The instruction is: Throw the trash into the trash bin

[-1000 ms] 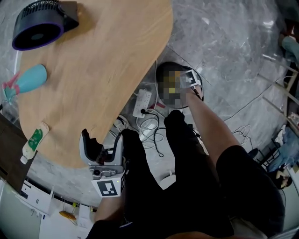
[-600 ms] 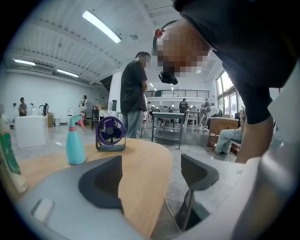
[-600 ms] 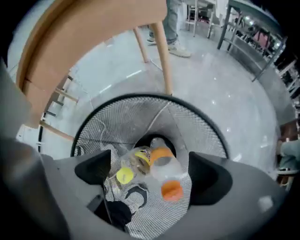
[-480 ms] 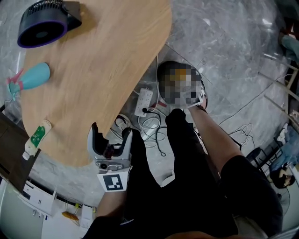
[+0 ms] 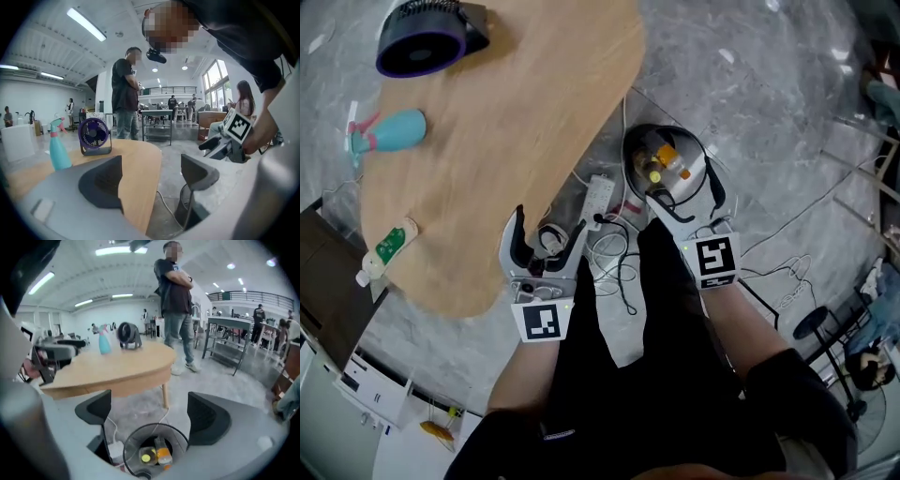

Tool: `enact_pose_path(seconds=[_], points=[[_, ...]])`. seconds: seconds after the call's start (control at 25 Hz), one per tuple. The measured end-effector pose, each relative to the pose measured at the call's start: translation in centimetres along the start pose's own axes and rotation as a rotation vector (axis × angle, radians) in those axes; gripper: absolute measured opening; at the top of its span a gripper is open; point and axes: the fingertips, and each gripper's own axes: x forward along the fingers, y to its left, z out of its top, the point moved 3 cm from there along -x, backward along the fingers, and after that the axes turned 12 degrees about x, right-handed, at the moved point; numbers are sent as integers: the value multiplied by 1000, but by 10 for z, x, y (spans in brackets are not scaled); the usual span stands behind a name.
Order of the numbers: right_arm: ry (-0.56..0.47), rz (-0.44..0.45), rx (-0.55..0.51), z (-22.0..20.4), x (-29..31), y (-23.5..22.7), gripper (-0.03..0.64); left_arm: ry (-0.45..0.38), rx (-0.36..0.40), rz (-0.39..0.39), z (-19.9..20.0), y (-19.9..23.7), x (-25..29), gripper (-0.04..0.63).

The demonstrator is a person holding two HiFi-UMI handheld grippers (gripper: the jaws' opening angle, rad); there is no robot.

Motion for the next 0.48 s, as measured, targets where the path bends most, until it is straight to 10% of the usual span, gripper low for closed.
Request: enact_pose_path(seconds=[0.48], points=[[-352,306,47,130,-33,164,479,-70,-66,274,9,104,-114,399]])
